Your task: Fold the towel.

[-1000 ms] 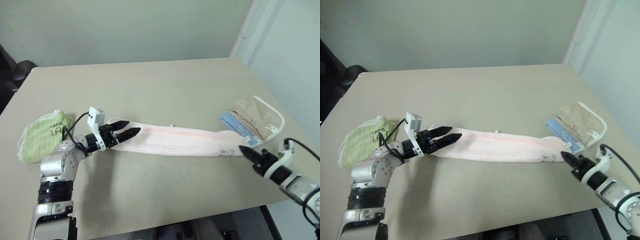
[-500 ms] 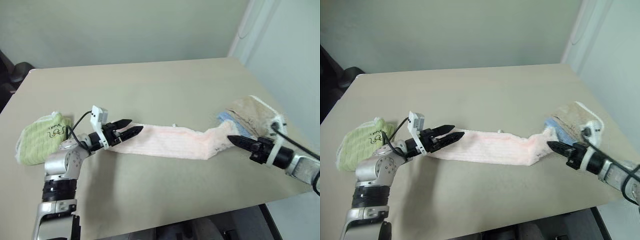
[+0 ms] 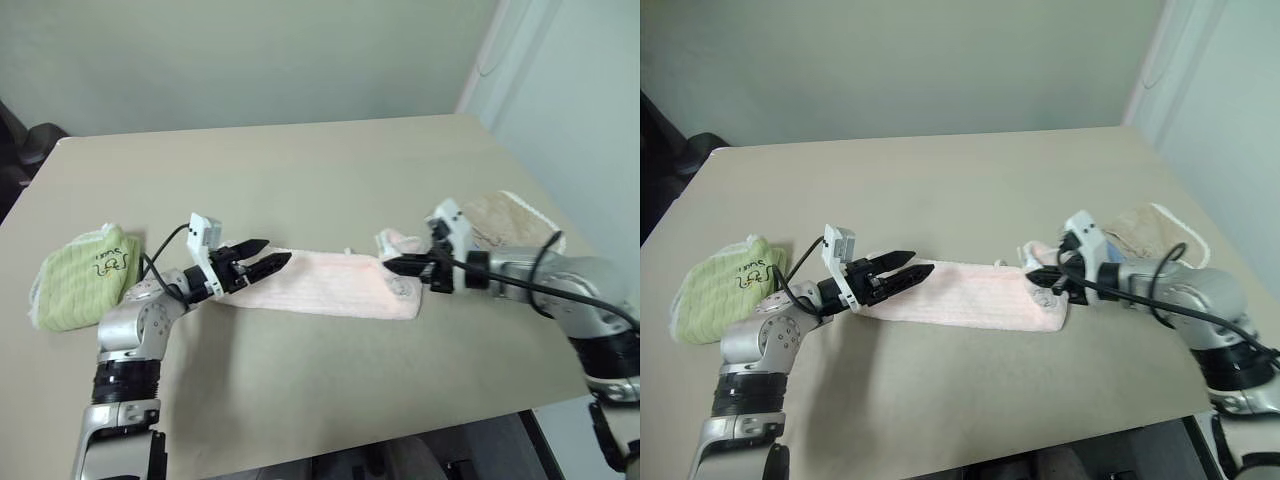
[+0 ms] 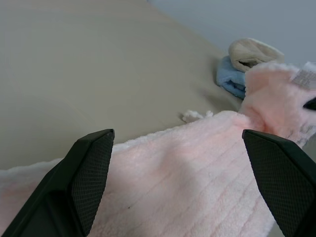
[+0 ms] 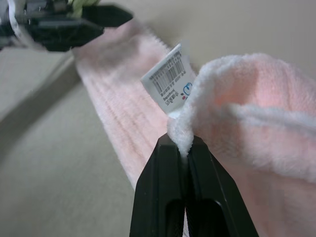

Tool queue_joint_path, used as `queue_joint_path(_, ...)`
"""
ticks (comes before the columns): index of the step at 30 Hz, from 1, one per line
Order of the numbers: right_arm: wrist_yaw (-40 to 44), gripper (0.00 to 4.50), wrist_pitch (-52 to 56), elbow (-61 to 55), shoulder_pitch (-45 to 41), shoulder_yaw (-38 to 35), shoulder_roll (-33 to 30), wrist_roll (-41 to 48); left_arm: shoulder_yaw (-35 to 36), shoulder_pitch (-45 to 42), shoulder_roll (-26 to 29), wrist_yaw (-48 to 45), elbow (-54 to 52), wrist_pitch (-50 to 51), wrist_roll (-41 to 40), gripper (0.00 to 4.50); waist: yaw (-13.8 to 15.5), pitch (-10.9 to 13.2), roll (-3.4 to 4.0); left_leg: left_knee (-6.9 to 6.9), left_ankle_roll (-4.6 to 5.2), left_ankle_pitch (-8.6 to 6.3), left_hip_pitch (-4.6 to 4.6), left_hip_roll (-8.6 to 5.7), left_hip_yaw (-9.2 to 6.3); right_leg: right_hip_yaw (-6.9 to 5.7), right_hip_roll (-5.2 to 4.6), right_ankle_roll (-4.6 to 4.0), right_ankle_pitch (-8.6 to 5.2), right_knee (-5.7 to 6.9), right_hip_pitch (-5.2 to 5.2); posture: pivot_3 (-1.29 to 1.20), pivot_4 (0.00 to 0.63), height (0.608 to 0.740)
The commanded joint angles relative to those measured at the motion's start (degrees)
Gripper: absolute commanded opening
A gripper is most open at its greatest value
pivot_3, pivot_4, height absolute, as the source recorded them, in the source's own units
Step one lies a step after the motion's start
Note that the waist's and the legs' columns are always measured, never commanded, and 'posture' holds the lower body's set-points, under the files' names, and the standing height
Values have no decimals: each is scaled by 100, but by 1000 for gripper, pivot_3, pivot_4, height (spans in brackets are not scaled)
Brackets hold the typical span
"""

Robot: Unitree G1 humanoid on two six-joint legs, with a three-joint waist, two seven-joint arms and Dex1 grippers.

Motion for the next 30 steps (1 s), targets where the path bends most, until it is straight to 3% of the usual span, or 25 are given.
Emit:
queue_joint_path(1, 287, 21, -137, 343, -200, 435, 268, -663, 71, -23, -39, 83, -162, -144, -53, 4500, 10, 0, -1, 0, 0, 0, 0, 0, -1, 0, 0, -8, 5, 0, 0, 0, 150, 740)
queue_joint_path(4, 465, 21, -121, 523, -231, 567, 496, -945, 115, 80, -38, 136, -254, -146, -89, 4500, 12, 1, 1, 1, -2, 1, 1, -1, 0, 0, -1, -36, 23, -1, 0, 0, 150, 740)
queue_joint_path(7, 612, 740, -91, 518, -210, 563, 599, -1130, 169, 185, -12, 162, -326, -142, -128, 4500, 8, 1, 2, 2, -9, 3, 1, -2, 1, -1, 0, -36, 23, -1, -4, 0, 150, 740)
queue_joint_path(17, 988, 4293, -66, 193, -203, -230, 766, -980, 223, 263, -42, 199, -381, -149, -184, 4500, 8, 2, 3, 2, -19, 5, 4, -1, 0, -3, 2, -33, 20, 0, -5, 0, 150, 740)
queue_joint_path(21, 1258, 4293, 35, -469, -58, -816, 593, -521, 522, 170, -10, 278, -310, -34, -432, 4500, 2, 2, 3, 1, -23, 3, 3, 0, -1, -3, 5, -34, 21, 0, -6, 0, 150, 740)
queue_joint_path(24, 1191, 4293, -205, -636, 63, -1034, 500, -672, 625, 163, 48, 321, -262, -2, -494, 4500, 4, 1, 2, 0, -25, 1, 4, 1, -2, -3, 7, -36, 20, 0, -4, 0, 150, 740)
queue_joint_path(27, 809, 3711, -859, -260, 150, -981, 473, -1472, 624, 202, 75, 337, -267, 9, -505, 4500, 6, 1, 2, 1, -24, 2, 11, 0, -1, -1, 5, -36, 19, -1, 0, 0, 150, 740)
queue_joint_path(30, 836, 2690, -1246, -43, 326, -791, 534, -1857, 570, 221, 38, 374, -296, 15, -505, 4500, 11, 1, 1, 2, -22, 4, 11, -1, -2, -1, 3, -37, 20, -1, -1, 0, 150, 740)
